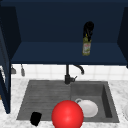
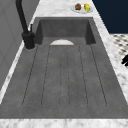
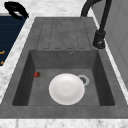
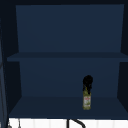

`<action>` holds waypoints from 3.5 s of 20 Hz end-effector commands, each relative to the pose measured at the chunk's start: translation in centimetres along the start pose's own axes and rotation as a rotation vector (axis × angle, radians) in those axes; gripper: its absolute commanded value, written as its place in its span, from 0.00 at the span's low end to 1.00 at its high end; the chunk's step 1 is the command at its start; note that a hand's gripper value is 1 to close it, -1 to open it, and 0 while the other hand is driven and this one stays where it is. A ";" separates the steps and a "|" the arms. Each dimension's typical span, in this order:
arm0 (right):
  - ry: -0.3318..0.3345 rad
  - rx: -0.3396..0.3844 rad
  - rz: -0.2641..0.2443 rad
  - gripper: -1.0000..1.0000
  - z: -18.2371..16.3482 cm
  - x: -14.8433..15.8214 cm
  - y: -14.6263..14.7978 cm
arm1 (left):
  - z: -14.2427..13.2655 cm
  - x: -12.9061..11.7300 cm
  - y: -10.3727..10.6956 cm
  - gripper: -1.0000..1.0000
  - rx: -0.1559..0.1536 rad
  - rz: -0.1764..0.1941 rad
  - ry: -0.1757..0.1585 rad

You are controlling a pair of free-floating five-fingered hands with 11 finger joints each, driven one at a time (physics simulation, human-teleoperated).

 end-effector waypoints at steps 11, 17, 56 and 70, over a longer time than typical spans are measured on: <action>0.005 0.017 0.019 0.00 0.9 0.0 -1.4 | 0.0 0.0 0.0 0.50 0.000 0.000 0.000; -0.003 0.026 0.011 0.00 3.2 -1.1 -3.7 | 0.0 0.0 0.0 0.50 0.000 0.000 0.000; -0.066 -0.075 -0.021 0.00 19.6 -12.1 13.8 | 0.0 0.0 0.0 0.50 0.000 0.000 0.000; -0.041 -0.100 -0.008 0.00 23.0 -12.2 26.6 | 0.0 0.0 0.0 0.50 0.000 0.000 0.000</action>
